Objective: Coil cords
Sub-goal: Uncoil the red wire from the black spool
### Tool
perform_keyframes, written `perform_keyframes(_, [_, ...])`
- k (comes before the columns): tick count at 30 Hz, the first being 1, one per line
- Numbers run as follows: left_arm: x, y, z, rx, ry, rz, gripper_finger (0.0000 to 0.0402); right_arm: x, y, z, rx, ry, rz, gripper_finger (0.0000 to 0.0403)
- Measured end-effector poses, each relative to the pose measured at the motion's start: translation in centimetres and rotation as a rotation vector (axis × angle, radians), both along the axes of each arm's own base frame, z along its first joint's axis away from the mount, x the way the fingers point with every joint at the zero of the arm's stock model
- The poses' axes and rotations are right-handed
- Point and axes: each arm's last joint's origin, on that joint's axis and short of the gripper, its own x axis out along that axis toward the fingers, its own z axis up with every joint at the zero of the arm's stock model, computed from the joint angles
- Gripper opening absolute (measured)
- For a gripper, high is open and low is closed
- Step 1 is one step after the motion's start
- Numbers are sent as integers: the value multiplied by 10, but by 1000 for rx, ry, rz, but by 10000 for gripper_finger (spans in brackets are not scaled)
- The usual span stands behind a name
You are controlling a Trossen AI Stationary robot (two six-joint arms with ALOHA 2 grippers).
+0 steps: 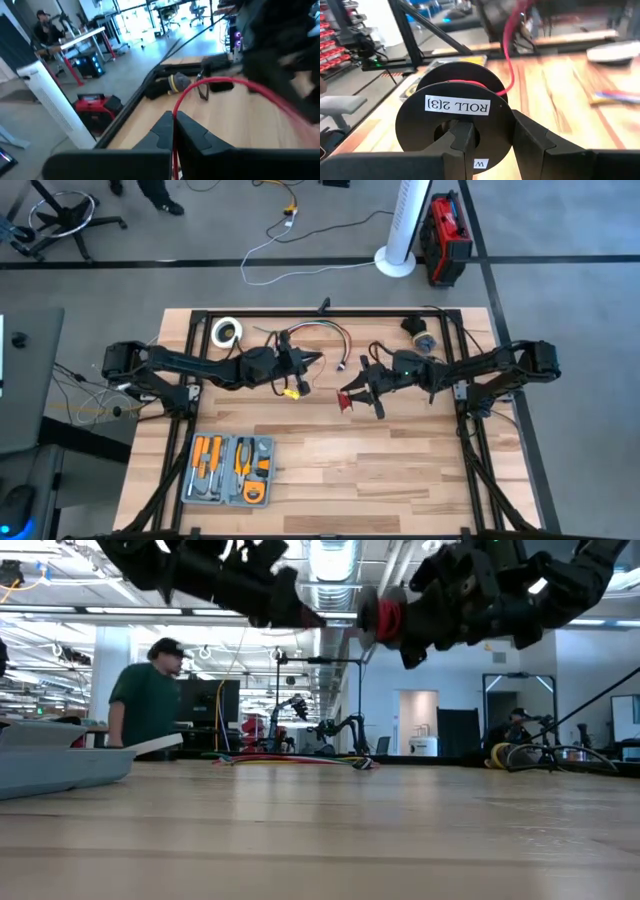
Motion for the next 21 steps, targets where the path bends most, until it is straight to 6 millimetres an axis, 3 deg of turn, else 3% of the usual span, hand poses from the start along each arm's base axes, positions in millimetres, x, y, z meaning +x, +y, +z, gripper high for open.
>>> perform_keyframes(13, [-33,-48,71,144,-189,-229,0,-5,-25,-9,79,109,-236,108])
perform_keyframes(17, [-39,-61,74,138,-178,-400,0,-6,-31,-9,66,104,-354,108])
perform_keyframes(21, [-40,-70,60,106,-51,-598,0,-6,-35,-6,40,65,-473,108])
